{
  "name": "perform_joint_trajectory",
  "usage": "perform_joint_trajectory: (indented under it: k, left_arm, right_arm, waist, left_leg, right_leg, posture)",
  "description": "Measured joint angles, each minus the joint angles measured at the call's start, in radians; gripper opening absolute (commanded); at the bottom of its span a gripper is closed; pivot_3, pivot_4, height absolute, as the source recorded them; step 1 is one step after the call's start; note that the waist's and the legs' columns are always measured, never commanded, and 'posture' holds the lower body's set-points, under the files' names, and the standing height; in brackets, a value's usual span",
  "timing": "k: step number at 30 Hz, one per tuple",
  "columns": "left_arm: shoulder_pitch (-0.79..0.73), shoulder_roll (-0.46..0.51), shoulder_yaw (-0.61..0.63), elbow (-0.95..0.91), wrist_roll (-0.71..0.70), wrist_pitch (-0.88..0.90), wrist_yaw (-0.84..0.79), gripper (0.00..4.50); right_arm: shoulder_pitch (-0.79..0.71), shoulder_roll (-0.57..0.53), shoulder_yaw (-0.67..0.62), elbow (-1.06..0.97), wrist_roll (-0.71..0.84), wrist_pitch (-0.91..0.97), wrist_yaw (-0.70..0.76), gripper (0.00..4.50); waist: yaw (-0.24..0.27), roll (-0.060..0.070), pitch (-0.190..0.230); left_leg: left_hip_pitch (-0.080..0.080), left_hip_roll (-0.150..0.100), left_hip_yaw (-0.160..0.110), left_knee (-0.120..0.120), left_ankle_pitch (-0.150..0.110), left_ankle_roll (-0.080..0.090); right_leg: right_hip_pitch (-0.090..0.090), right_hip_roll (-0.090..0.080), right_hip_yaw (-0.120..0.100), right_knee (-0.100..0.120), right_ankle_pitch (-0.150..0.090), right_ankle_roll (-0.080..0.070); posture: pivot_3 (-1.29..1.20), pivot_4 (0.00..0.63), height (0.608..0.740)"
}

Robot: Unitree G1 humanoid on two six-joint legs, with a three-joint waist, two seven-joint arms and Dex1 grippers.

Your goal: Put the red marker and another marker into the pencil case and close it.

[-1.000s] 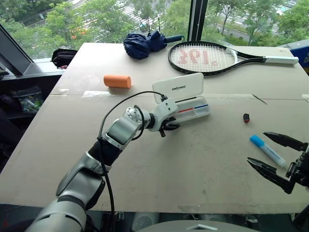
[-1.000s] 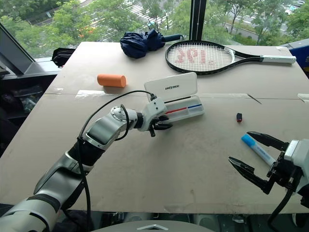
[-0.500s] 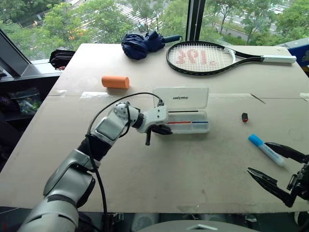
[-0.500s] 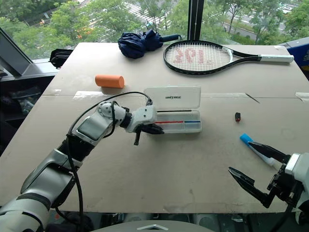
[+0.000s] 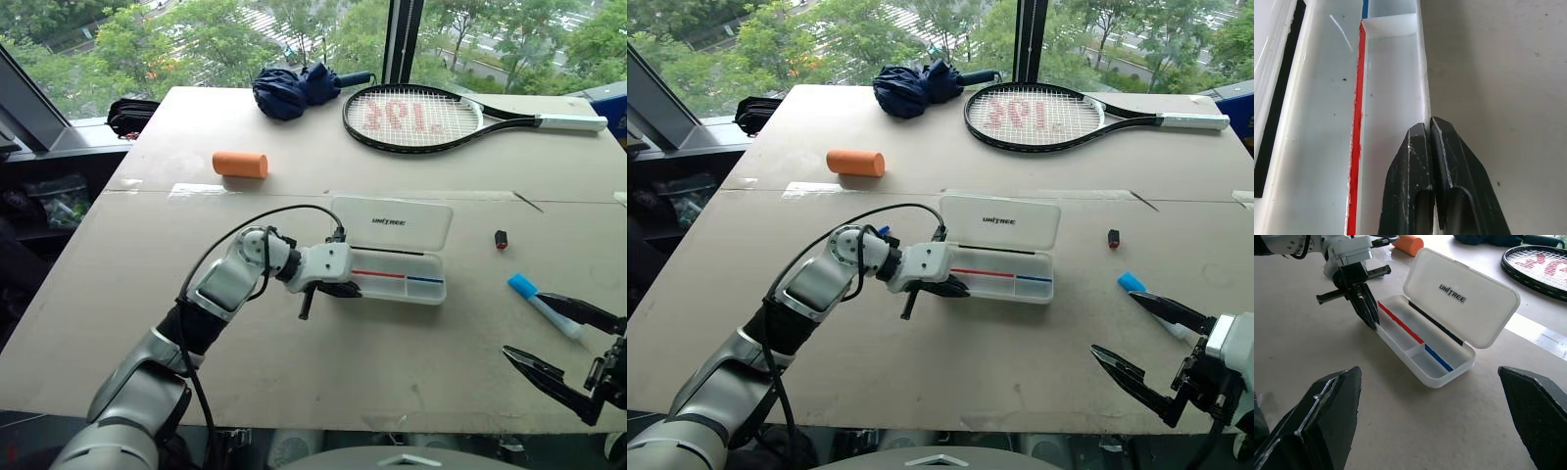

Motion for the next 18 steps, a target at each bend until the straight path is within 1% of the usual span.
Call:
perform_joint_trajectory:
  k: [3,6,8,9,11,12,14,17,18]
  left_arm:
    - [-0.009,-0.018,-0.003,0.012,0.024,-0.004,0.004,0.03]
    - [-0.009,-0.028,-0.003,0.013,0.042,0.007,0.009,0.8]
    - [-0.008,-0.037,-0.002,0.009,0.039,0.043,0.013,1.63]
    - [-0.006,-0.037,0.004,-0.001,0.034,0.064,0.014,2.14]
    - [0.009,-0.027,0.029,-0.053,0.005,0.122,0.016,3.1]
    - [0.021,-0.02,0.051,-0.09,-0.021,0.162,0.016,3.51]
    - [0.056,0.006,0.116,-0.189,-0.093,0.259,0.024,3.51]
    - [0.139,0.053,0.286,-0.361,-0.235,0.461,0.079,3.51]
    - [0.175,0.07,0.366,-0.418,-0.284,0.536,0.116,3.51]
  right_arm:
    - [0.009,-0.003,-0.016,0.0,0.001,0.001,0.001,4.5]
    - [0.011,-0.003,-0.017,0.0,0.002,0.002,0.001,4.5]
    - [0.012,-0.004,-0.017,0.0,0.003,0.004,0.001,4.5]
    - [0.012,-0.006,-0.017,-0.001,0.004,0.005,0.001,4.5]
    - [0.011,-0.014,-0.017,-0.001,0.009,0.009,0.004,4.5]
    - [0.009,-0.019,-0.017,-0.001,0.012,0.01,0.006,4.5]
    - [0.004,-0.023,-0.015,0.001,0.017,0.016,0.013,4.5]
    - [-0.027,-0.039,0.003,0.004,0.022,0.023,0.018,4.5]
    - [-0.045,-0.044,0.018,0.01,0.023,0.024,0.019,4.5]
  waist:
    - [-0.002,0.0,0.0]
    - [-0.001,0.0,0.0]
    - [-0.001,0.0,0.0]
    - [-0.001,0.0,0.0]
    - [-0.002,0.0,0.0]
    - [-0.003,0.0,0.0]
    - [-0.006,0.001,0.0]
    - [-0.01,0.001,0.0]
    - [-0.011,0.001,0.0]
  left_leg:
    - [0.0,0.0,0.0,0.0,0.0,0.0]
    - [0.001,0.001,0.0,0.0,0.0,0.0]
    - [0.0,0.001,0.0,0.0,0.0,0.0]
    - [0.0,0.001,0.0,0.0,0.0,0.0]
    - [0.0,0.001,0.0,0.0,0.0,0.0]
    - [0.0,0.002,-0.001,0.0,0.0,0.0]
    - [0.0,0.003,-0.001,0.0,0.0,0.0]
    - [0.001,0.004,-0.001,0.0,0.0,0.0]
    - [0.001,0.004,-0.001,0.0,0.0,0.0]
  right_leg:
    - [0.0,0.001,0.0,0.0,0.0,0.0]
    - [0.0,0.001,0.0,0.0,0.0,0.0]
    - [0.0,0.0,0.0,0.0,0.0,0.0]
    - [0.0,0.0,0.0,0.0,0.0,0.0]
    - [0.0,0.0,0.0,0.0,0.0,0.0]
    - [0.0,0.001,0.0,0.0,0.0,0.0]
    - [0.0,0.001,0.0,0.001,0.0,0.0]
    - [0.0,0.001,0.0,0.001,0.0,0.0]
    - [0.0,0.001,0.0,0.001,0.0,0.0]
  posture:
    - [0.0,0.15,0.73]
    - [0.0,0.15,0.73]
    - [0.0,0.15,0.73]
    - [0.0,0.15,0.73]
    - [0.0,0.15,0.73]
    - [0.0,0.15,0.73]
    - [0.0,0.15,0.73]
    - [0.0,0.15,0.73]
    - [0.0,0.15,0.73]
